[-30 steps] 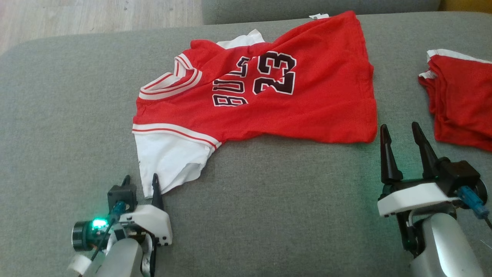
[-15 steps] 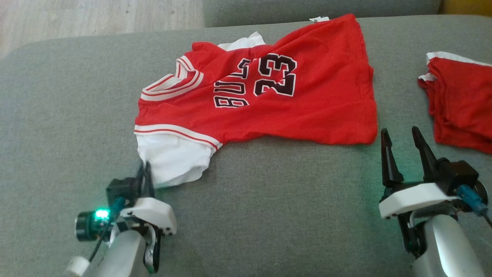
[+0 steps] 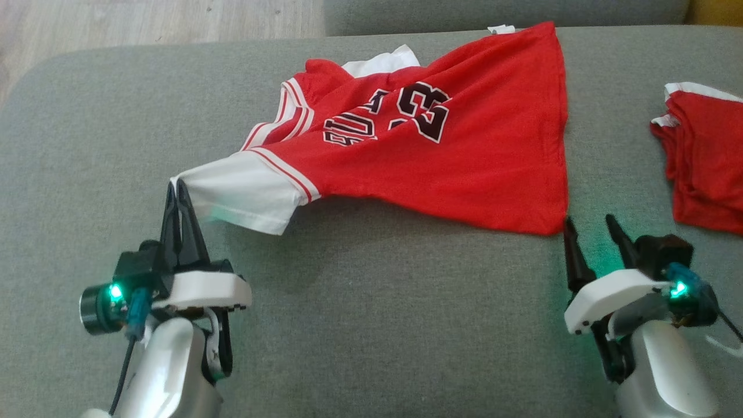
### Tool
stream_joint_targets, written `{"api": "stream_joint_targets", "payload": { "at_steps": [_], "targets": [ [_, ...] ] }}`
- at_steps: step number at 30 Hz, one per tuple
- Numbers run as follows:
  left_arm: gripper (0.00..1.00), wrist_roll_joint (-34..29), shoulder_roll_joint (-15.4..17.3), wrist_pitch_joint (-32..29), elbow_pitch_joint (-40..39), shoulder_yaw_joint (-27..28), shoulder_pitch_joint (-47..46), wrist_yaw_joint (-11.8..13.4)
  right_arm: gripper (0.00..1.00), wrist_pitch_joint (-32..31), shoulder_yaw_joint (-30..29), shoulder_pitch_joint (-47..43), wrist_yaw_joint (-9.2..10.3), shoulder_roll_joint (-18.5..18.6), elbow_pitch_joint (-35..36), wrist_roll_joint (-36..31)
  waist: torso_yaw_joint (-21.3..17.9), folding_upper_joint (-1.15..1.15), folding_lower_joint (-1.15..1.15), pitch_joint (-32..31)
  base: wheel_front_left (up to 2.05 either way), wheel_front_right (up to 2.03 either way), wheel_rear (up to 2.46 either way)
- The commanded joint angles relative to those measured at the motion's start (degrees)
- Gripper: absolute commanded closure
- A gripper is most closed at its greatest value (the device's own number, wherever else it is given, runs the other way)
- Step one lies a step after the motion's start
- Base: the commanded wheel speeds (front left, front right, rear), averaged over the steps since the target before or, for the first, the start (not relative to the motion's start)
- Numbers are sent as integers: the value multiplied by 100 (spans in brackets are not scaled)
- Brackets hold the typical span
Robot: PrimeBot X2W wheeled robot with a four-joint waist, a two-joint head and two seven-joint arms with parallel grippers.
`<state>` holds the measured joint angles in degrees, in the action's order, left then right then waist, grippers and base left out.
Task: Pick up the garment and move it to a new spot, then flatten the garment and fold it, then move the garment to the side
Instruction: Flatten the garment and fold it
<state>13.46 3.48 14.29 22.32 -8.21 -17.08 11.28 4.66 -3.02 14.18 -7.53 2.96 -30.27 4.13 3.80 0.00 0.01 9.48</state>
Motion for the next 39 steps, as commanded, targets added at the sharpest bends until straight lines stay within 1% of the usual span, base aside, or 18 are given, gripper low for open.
{"api": "stream_joint_targets", "payload": {
  "at_steps": [1, 8, 24, 32, 33, 34, 35, 39],
  "targets": [
    [100, -56, 67, 69, -207, 217, -25, 27, 0, -8, 181, 178, 4, -8, 90, 41, 12, 0, -1, 3, 0, 0, 0],
    [100, -124, 33, 70, -276, 234, 79, -44, 0, -88, 433, 258, 4, -8, -253, 185, 61, 0, -1, 14, 0, 0, 0],
    [100, -199, -30, 71, -284, 135, 58, -135, 0, 21, 503, 760, 4, -8, -952, 378, 202, 0, -1, 135, 0, 0, 0],
    [100, -231, -42, 71, -281, 140, -10, -135, 0, -262, 890, 1009, 4, -8, -1554, 213, 228, 0, -1, 166, 0, 0, 0],
    [100, -232, -43, 71, -273, 138, -14, -138, 27, -286, 934, 1034, 4, -8, -1607, 229, 229, 0, -1, 163, 0, 0, 0],
    [100, -232, -44, 71, -264, 136, -19, -142, 78, -287, 961, 1059, 4, -8, -1650, 244, 228, 0, -1, 157, 0, 0, 0],
    [100, -229, -45, 71, -255, 137, -23, -146, 100, -263, 1009, 1079, 4, -8, -1675, 269, 227, 0, -1, 149, 0, 0, 0],
    [100, -208, -47, 71, -269, 199, -28, -169, 100, -48, 1138, 1137, 4, -8, -1633, 370, 180, 0, -1, 87, 0, 0, 0]
  ]
}}
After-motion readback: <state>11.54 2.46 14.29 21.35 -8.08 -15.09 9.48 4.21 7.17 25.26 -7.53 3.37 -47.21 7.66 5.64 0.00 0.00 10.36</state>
